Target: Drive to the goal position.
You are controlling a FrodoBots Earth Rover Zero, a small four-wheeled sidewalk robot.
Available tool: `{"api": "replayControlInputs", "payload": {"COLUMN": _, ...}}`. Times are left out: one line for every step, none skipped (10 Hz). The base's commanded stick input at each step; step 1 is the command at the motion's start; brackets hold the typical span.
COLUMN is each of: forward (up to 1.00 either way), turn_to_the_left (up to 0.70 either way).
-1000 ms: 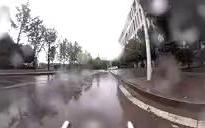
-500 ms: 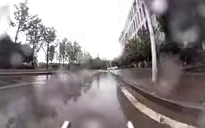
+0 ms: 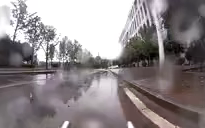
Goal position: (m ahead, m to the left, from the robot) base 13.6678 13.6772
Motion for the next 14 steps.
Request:
{"api": "replayControlInputs", "payload": {"forward": 0.7, "turn_to_the_left": 0.0}}
{"api": "replayControlInputs", "payload": {"forward": 0.7, "turn_to_the_left": 0.0}}
{"api": "replayControlInputs", "payload": {"forward": 0.7, "turn_to_the_left": 0.0}}
{"api": "replayControlInputs", "payload": {"forward": 0.7, "turn_to_the_left": 0.0}}
{"api": "replayControlInputs", "payload": {"forward": 0.7, "turn_to_the_left": 0.0}}
{"api": "replayControlInputs", "payload": {"forward": 0.7, "turn_to_the_left": 0.0}}
{"api": "replayControlInputs", "payload": {"forward": 0.7, "turn_to_the_left": 0.0}}
{"api": "replayControlInputs", "payload": {"forward": 0.7, "turn_to_the_left": -0.08}}
{"api": "replayControlInputs", "payload": {"forward": 0.7, "turn_to_the_left": 0.0}}
{"api": "replayControlInputs", "payload": {"forward": 0.7, "turn_to_the_left": 0.0}}
{"api": "replayControlInputs", "payload": {"forward": 0.7, "turn_to_the_left": 0.0}}
{"api": "replayControlInputs", "payload": {"forward": 0.7, "turn_to_the_left": 0.0}}
{"api": "replayControlInputs", "payload": {"forward": 0.7, "turn_to_the_left": 0.0}}
{"api": "replayControlInputs", "payload": {"forward": 0.7, "turn_to_the_left": 0.0}}
